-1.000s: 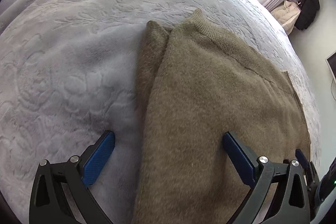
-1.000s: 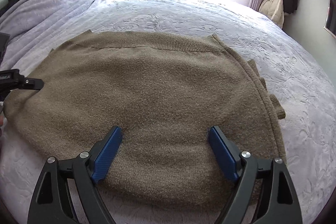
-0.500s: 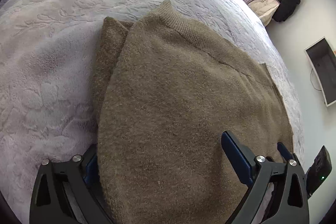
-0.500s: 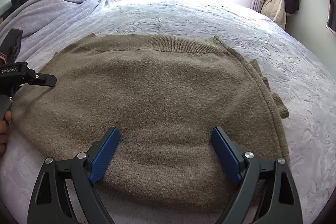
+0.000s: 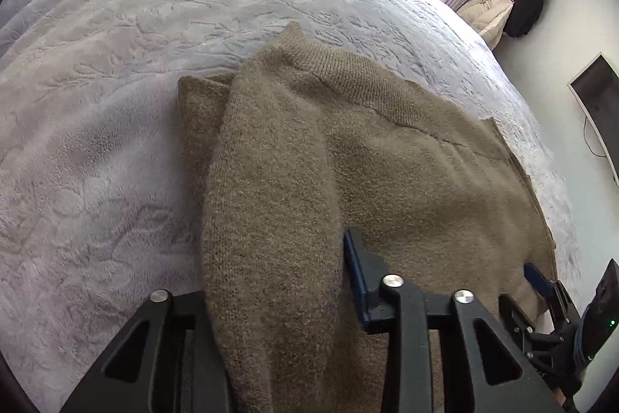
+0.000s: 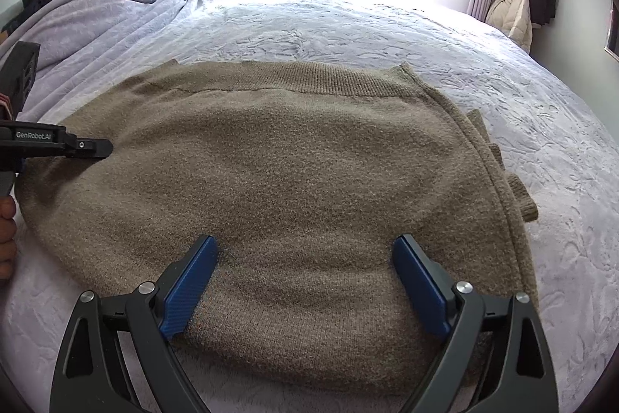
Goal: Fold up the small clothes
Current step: 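Close the left gripper on the side edge of the sweater, then lift the side edge with the left gripper and fold it over the body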
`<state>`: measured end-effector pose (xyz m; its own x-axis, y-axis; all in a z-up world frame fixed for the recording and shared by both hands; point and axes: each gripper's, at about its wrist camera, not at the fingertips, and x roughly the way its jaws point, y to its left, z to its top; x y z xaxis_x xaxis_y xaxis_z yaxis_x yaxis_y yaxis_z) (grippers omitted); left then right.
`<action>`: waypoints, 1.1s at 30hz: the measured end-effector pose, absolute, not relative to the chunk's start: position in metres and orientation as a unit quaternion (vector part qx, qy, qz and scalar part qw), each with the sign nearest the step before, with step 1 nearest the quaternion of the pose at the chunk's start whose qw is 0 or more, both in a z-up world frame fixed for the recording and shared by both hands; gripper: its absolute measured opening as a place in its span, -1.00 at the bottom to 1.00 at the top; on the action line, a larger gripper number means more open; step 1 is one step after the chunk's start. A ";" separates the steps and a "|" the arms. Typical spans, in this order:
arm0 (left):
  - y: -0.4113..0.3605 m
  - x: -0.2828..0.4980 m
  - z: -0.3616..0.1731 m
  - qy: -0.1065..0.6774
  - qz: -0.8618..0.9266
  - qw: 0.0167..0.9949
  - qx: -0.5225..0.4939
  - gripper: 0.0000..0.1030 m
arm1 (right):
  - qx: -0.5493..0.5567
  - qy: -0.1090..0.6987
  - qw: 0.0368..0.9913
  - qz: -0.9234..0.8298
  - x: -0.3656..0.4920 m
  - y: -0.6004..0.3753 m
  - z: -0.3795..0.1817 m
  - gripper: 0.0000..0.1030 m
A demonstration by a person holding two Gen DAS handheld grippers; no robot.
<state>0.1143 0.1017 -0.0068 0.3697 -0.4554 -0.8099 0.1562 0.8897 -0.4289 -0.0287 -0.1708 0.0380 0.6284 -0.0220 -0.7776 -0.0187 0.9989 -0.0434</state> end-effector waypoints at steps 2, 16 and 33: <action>0.109 0.117 -0.012 0.534 -0.193 0.805 -0.171 -0.14 | -0.024 0.429 0.903 -0.001 -0.029 -0.170 0.037 0.82; 0.098 0.117 0.035 0.521 -0.196 0.816 -0.158 -0.53 | -0.053 0.408 0.911 0.018 -0.007 -0.165 0.104 0.78; 0.080 0.113 0.053 0.528 -0.174 0.821 -0.132 -0.53 | -0.077 0.548 0.833 -0.027 0.147 -0.130 0.030 0.98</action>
